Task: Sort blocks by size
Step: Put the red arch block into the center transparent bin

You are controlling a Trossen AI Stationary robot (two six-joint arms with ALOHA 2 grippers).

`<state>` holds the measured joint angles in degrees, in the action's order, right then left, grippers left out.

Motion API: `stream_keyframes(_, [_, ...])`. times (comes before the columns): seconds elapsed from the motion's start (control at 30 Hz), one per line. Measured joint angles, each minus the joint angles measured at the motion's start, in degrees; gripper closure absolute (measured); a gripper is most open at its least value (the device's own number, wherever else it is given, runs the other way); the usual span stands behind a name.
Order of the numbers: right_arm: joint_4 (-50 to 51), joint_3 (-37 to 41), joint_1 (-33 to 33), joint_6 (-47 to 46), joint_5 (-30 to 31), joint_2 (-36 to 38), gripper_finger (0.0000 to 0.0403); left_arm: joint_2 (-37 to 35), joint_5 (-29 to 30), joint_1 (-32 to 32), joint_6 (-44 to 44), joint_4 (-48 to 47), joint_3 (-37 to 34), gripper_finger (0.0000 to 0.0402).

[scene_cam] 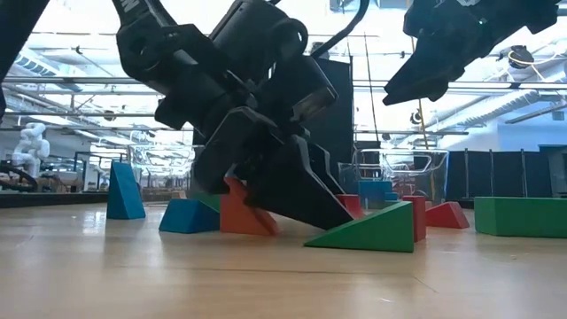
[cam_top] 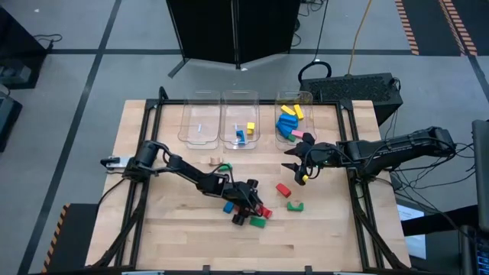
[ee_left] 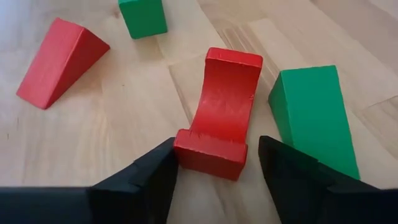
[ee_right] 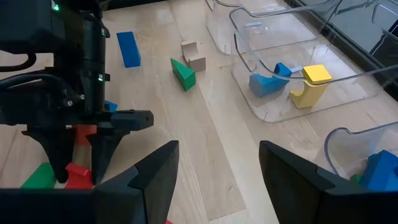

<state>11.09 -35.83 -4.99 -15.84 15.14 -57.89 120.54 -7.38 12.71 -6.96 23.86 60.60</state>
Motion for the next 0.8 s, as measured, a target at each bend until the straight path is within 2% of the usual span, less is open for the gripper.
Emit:
stream_keyframes(0.3, [0.0, 0.0, 0.0, 0.0, 0.0, 0.0, 0.0193, -0.1, -0.1, -1.0, 3.5, 0.3, 0.0, 0.0277])
stream_keyframes(0.53, [-0.2, 0.0, 0.0, 0.0, -0.1, -0.5, 0.0193, -1.6, -0.1, -2.5, 7.9, 0.3, 0.0, 0.0271])
stream_keyframes(0.8, [-1.4, 0.0, -2.1, 3.1, -0.2, -5.8, 0.0193, -8.8, 0.1, -2.7, 7.7, -2.7, 0.0, 0.0256])
